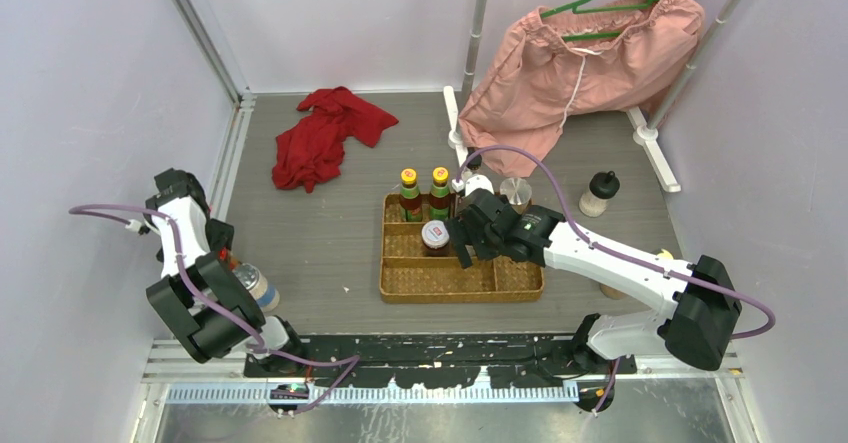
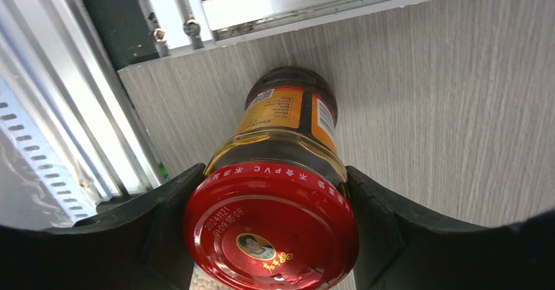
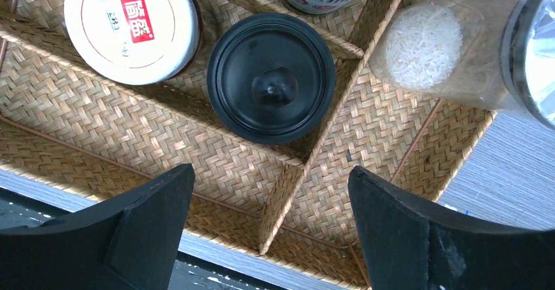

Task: Organize the condiment bottles
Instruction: Pick up the bottle from the corner of the board.

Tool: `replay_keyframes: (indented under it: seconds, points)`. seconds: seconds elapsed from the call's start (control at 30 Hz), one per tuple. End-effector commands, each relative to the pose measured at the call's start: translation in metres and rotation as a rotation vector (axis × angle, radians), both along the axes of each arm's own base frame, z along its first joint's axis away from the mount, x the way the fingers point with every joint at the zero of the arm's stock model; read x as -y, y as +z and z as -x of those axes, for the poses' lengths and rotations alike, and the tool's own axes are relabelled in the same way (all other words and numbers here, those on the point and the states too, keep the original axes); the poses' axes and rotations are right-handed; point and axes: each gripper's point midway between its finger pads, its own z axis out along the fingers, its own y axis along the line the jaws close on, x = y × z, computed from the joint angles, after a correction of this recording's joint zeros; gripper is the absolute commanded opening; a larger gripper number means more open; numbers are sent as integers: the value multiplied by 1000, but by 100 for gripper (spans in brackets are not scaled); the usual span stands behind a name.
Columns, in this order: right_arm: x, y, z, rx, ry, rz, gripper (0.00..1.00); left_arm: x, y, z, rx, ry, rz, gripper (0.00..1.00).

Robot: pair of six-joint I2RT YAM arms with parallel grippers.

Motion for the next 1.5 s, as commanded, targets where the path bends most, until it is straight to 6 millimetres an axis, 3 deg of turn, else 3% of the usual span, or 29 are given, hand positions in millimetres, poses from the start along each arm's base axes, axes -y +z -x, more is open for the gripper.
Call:
replay_keyframes:
  seconds: [0.0,0.67,0.97,1.23,1.47]
  points:
    - [-3,9,-7,35,-8,-30,93,9,-10,-35,124,-65,90,49]
    - [-4,16,-16,38,-16,-38,93,-2,-10,-89,190,-197,126,45]
    - [-8,13,-20,27,-13,-41,93,22,-2,-136,393,-391,230,42]
    - [-11,8,-22,20,-13,-51,93,33,3,-158,359,-502,210,44]
    - [-9,8,-24,19,-20,-60,93,58,0,-175,316,-621,234,44]
